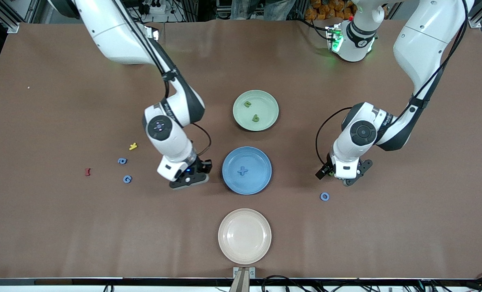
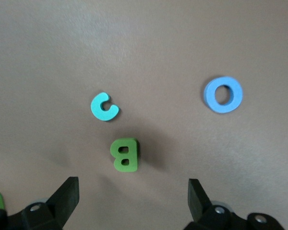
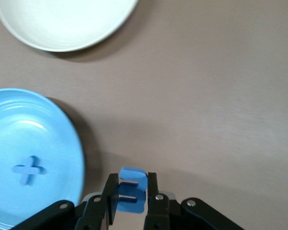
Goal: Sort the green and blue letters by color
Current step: 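Place the blue E on the blue plate while the left gripper returns to letters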
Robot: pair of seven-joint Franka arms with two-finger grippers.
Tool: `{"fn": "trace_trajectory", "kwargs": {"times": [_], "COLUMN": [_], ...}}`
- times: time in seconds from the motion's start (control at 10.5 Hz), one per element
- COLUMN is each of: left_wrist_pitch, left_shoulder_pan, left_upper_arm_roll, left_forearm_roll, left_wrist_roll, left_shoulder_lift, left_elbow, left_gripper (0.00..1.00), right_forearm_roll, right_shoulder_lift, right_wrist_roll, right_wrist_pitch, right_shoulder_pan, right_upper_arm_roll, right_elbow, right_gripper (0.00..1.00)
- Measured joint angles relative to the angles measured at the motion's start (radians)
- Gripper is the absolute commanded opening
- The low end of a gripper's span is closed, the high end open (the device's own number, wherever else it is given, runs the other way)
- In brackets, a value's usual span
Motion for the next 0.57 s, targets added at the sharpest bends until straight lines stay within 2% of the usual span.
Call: {"fn": "trace_trajectory", "kwargs": {"times": [0.19,0.28,0.38,0.57], "left_wrist_pitch": [0.008,0.012,0.020,0.049], "left_shoulder_pan": [-0.003,-0.002,-0.002,-0.001], "left_upper_arm_roll": [0.005,0.009,0.013,0.021], "left_forearm_roll": [0.019,0.021,0.021,0.021], "left_wrist_roll": [-0.004,-0.004,-0.004,-0.004], "left_shoulder_lift": [0.021,0.031,0.039,0.049], "left_elbow": [-0.009,-0.009,-0.010,-0.009], "left_gripper": [1.00,1.00,1.00,1.00], "right_forearm_roll": [0.006,0.009,0.010,0.014], "right_shoulder_lift": [0.035,0.048,0.058,0.074], "right_wrist_roll": [0.001,0.008,0.024,0.111], "right_wrist_pitch": [0.080,0.101,0.107,0.108], "right_shoulder_pan": [0.061,0.090,0.116,0.157], "right_upper_arm_roll": [0.002,0.002,0.002,0.002], "right_elbow": [0.018,0.029,0.040,0.065], "right_gripper": [0.04,0.08,0.99,1.00]}}
